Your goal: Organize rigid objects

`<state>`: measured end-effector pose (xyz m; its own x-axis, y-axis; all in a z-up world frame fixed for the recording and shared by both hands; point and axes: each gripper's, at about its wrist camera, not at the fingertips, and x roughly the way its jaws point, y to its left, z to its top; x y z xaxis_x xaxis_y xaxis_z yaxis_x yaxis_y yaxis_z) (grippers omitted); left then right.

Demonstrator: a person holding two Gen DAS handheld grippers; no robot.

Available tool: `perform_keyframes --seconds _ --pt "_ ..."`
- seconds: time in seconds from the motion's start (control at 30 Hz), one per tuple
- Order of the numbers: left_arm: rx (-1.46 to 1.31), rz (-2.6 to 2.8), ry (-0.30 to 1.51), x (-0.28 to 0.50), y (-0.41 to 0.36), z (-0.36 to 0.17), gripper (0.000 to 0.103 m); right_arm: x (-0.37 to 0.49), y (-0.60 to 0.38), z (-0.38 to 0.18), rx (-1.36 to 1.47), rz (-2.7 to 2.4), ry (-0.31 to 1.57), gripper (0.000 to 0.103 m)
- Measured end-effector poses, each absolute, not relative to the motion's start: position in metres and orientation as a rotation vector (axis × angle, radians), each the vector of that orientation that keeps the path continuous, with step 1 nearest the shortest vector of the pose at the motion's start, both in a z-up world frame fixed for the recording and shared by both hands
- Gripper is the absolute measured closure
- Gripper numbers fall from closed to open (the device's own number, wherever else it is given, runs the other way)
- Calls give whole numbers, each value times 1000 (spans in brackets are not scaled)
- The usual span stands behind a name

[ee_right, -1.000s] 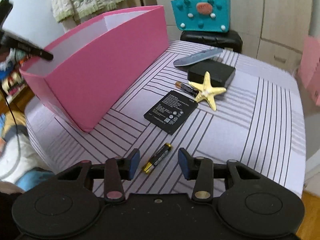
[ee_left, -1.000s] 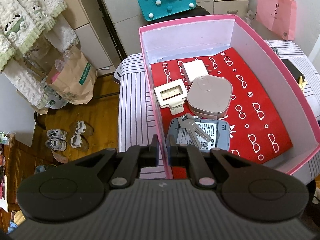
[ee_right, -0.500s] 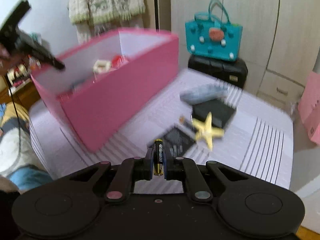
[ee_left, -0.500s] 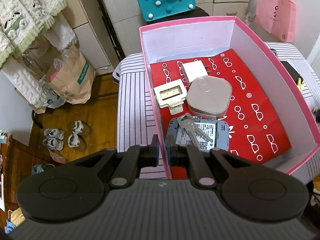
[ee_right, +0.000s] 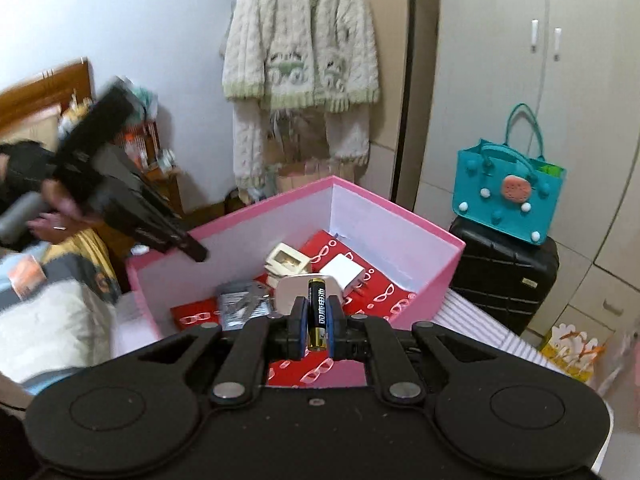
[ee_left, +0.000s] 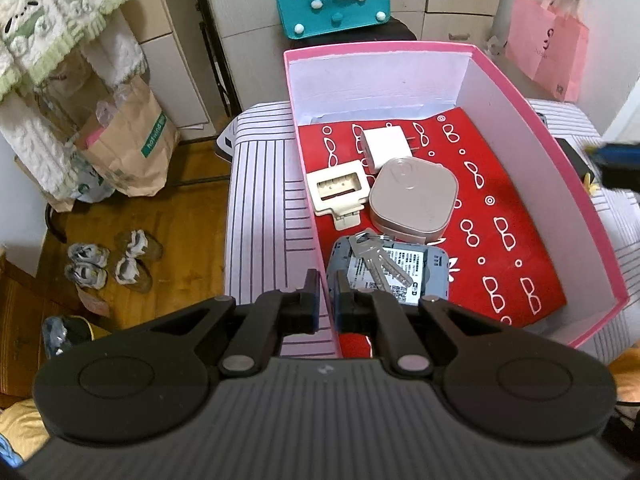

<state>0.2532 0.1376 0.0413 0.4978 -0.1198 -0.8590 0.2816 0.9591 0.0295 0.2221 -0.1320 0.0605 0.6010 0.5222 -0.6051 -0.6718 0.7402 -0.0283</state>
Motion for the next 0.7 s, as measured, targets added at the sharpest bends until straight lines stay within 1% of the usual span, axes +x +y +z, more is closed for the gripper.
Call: perform_keyframes --seconds 0.2,0.47,0.53,0.63,0.7 --pt "180 -244 1016 252 136 40 97 284 -85 35 -408 660 720 92" --pt "155 -244 1017 252 138 41 97 317 -61 8 -504 619 823 92" --pt "157 -242 1016 252 137 41 97 321 -64 8 -463 621 848 92" --pt "137 -240 1014 251 139 41 97 320 -80 16 -370 630 848 86" --pt "132 -241 1007 250 140 41 97 315 -97 27 -290 652 832 84"
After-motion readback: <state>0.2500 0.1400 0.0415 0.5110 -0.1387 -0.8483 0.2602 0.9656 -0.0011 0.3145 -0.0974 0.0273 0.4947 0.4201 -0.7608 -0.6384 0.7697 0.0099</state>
